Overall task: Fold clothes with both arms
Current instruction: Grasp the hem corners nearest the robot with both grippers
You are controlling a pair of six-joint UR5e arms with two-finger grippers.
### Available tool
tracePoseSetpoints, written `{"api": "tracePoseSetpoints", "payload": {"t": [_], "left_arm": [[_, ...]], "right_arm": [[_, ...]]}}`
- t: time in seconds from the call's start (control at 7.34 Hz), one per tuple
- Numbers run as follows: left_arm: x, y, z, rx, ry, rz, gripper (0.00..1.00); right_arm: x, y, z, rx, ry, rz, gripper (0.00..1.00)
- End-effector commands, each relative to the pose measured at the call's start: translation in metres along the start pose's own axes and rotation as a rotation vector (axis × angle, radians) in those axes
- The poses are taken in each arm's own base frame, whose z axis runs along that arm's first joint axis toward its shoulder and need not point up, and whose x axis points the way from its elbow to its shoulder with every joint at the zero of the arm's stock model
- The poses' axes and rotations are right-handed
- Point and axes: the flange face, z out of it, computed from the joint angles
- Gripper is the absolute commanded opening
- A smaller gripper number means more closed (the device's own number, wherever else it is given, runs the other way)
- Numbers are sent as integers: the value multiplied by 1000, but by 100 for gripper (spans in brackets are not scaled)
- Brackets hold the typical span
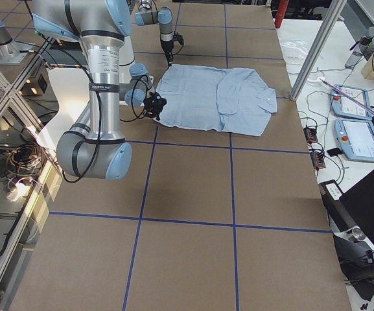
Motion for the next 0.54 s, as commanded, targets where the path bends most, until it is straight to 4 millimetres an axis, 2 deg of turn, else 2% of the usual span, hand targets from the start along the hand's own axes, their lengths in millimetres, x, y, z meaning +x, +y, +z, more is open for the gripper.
{"api": "tracePoseSetpoints", "payload": {"t": [0.0,0.14,0.41], "left_arm": [[7,5,-20,-19,39,-9,0],[12,8,-33,-35,62,-127,0],[23,28,-88,-136,137,-185,0]], "right_arm": [[-1,-3,-11,-9,-12,4,0],[1,-6,-15,-9,-12,4,0],[18,-20,-53,-40,-11,-3,0]]}}
